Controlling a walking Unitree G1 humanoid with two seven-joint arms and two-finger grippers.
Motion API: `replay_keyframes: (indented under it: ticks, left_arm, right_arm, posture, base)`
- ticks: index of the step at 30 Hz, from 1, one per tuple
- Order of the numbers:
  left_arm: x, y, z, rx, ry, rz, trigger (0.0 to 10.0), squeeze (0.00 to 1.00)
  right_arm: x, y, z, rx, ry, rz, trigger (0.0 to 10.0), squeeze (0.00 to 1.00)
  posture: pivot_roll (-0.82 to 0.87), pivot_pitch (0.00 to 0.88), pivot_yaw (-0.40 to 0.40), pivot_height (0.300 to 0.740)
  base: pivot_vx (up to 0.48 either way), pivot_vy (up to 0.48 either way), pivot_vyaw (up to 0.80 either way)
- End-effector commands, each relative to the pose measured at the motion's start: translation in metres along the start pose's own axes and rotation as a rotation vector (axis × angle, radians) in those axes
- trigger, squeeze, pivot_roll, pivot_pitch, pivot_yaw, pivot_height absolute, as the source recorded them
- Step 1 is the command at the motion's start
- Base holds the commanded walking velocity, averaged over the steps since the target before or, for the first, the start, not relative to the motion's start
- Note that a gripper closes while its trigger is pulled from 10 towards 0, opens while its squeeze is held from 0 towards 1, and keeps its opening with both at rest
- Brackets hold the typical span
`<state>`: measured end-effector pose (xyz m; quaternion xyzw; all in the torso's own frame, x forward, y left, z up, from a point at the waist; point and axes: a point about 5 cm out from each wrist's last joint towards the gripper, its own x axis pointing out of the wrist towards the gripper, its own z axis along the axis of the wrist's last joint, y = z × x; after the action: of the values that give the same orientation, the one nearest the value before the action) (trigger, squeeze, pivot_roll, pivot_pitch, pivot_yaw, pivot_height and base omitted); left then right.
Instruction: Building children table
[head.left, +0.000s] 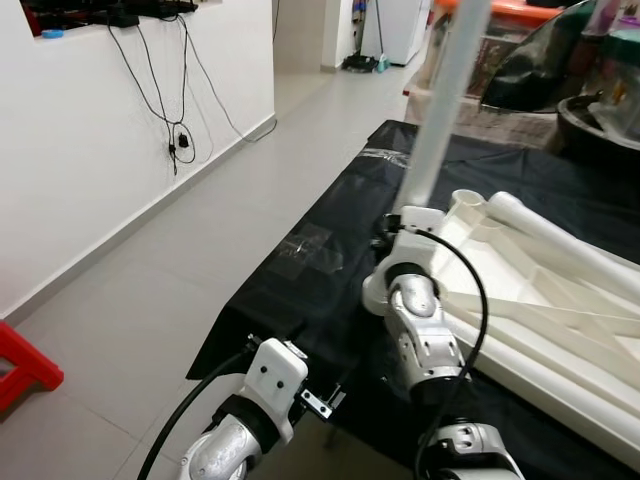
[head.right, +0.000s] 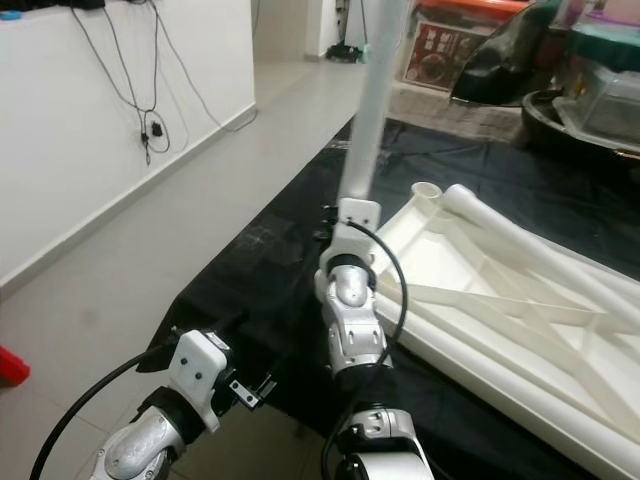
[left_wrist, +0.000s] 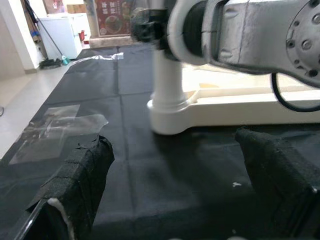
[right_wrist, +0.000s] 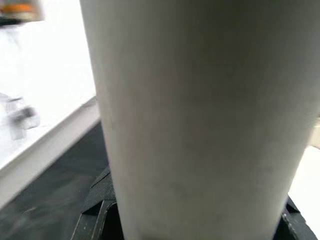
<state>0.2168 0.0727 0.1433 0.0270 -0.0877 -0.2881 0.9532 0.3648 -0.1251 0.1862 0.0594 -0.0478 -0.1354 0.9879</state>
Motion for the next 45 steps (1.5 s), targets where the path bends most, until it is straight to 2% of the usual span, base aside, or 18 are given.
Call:
replay_keyframes:
  ticks: [1,2,3,4,6,7,14,15,18,20,25,27,28,33,36,38,42,45]
  left_arm:
    - [-0.002,-0.001,-0.002,-0.009,0.016,0.001,10.0,0.0]
    - [-0.002,-0.001,-0.002,-0.009,0.016,0.001,10.0,0.0]
    - [-0.002,-0.001,-0.003,-0.009,0.016,0.002,10.0,0.0]
    - [-0.002,-0.001,-0.002,-0.01,0.016,0.003,10.0,0.0]
    - [-0.002,-0.001,-0.002,-0.01,0.016,0.004,10.0,0.0]
    - [-0.001,-0.001,-0.002,-0.011,0.016,0.003,10.0,0.0]
    - [-0.001,-0.001,-0.003,-0.012,0.018,0.002,10.0,0.0]
    - [-0.001,-0.001,-0.003,-0.012,0.018,0.002,10.0,0.0]
    - [-0.001,-0.001,-0.003,-0.012,0.018,0.002,10.0,0.0]
    - [0.0,-0.001,-0.003,-0.013,0.018,0.002,10.0,0.0]
    - [0.0,-0.001,-0.003,-0.013,0.018,0.002,10.0,0.0]
    - [0.0,-0.001,-0.003,-0.013,0.018,0.002,10.0,0.0]
    - [0.0,-0.001,-0.003,-0.013,0.018,0.002,10.0,0.0]
    - [0.0,-0.001,-0.002,-0.013,0.017,0.001,10.0,0.0]
    - [0.0,-0.002,-0.002,-0.013,0.017,0.001,10.0,0.0]
    - [-0.001,-0.002,-0.001,-0.013,0.016,0.005,10.0,0.0]
    - [-0.001,-0.002,-0.001,-0.013,0.016,0.006,10.0,0.0]
    - [-0.001,-0.003,-0.001,-0.016,0.017,0.005,10.0,0.0]
  right_arm:
    - [-0.012,-0.001,-0.022,0.079,0.098,-0.1,0.0,0.0]
    - [-0.012,-0.001,-0.022,0.079,0.098,-0.1,0.0,0.0]
    - [-0.013,0.003,-0.022,0.093,0.109,-0.117,3.8,0.0]
    - [-0.013,0.007,-0.021,0.097,0.108,-0.114,10.0,0.0]
    - [-0.013,0.01,-0.02,0.1,0.101,-0.099,10.0,0.0]
    - [-0.012,0.014,-0.017,0.107,0.08,-0.035,10.0,1.0]
    - [-0.009,0.016,-0.009,0.133,0.038,0.046,10.0,1.0]
    - [-0.006,0.016,-0.006,0.158,0.022,0.117,10.0,0.0]
    - [-0.003,0.019,-0.003,0.172,0.01,0.232,10.0,0.0]
    - [0.0,0.028,0.0,0.232,0.057,0.566,10.0,0.0]
    - [0.0,0.028,0.0,0.232,0.057,0.566,10.0,0.0]
    - [0.001,0.033,0.008,0.245,0.107,0.925,10.0,0.0]
    - [0.001,0.033,0.008,0.245,0.107,0.925,10.0,0.0]
    - [-0.001,0.045,0.015,0.192,0.157,1.288,10.0,0.0]
    - [-0.005,0.05,0.013,0.172,0.178,1.372,10.0,0.0]
    - [-0.013,0.057,0.009,0.126,0.215,1.517,10.0,0.0]
    - [-0.016,0.06,0.007,0.11,0.226,1.56,10.0,0.0]
    - [-0.021,0.062,0.004,0.088,0.242,1.689,10.0,0.0]
  posture:
    - [0.12,0.108,-0.055,0.74]
    - [0.12,0.108,-0.055,0.74]
    - [0.12,0.11,-0.053,0.74]
    - [0.12,0.11,-0.054,0.74]
    - [0.12,0.111,-0.055,0.74]
    - [0.12,0.112,-0.052,0.74]
    - [0.12,0.113,-0.052,0.74]
    - [0.12,0.113,-0.053,0.74]
    - [0.12,0.114,-0.049,0.74]
    - [0.11,0.113,-0.051,0.74]
    - [0.11,0.113,-0.051,0.74]
    - [0.11,0.114,-0.049,0.74]
    - [0.11,0.114,-0.049,0.74]
    - [0.13,0.116,-0.052,0.74]
    - [0.13,0.118,-0.054,0.74]
    - [0.14,0.124,-0.059,0.74]
    - [0.14,0.125,-0.058,0.74]
    - [0.14,0.127,-0.058,0.74]
  base:
    - [0.0,0.0,0.0]
    - [0.0,0.0,0.0]
    - [0.0,0.0,0.0]
    - [0.0,0.0,0.0]
    - [0.0,0.0,0.0]
    - [0.0,0.0,0.0]
    - [0.0,0.0,0.0]
    - [0.0,0.0,0.0]
    - [0.0,0.0,0.0]
    - [0.0,0.0,0.0]
    - [0.0,0.0,0.0]
    - [0.0,0.0,0.0]
    - [0.0,0.0,0.0]
    - [0.0,0.0,0.0]
    - [0.0,0.0,0.0]
    - [0.0,0.0,0.0]
    - [0.0,0.0,0.0]
    - [0.0,0.0,0.0]
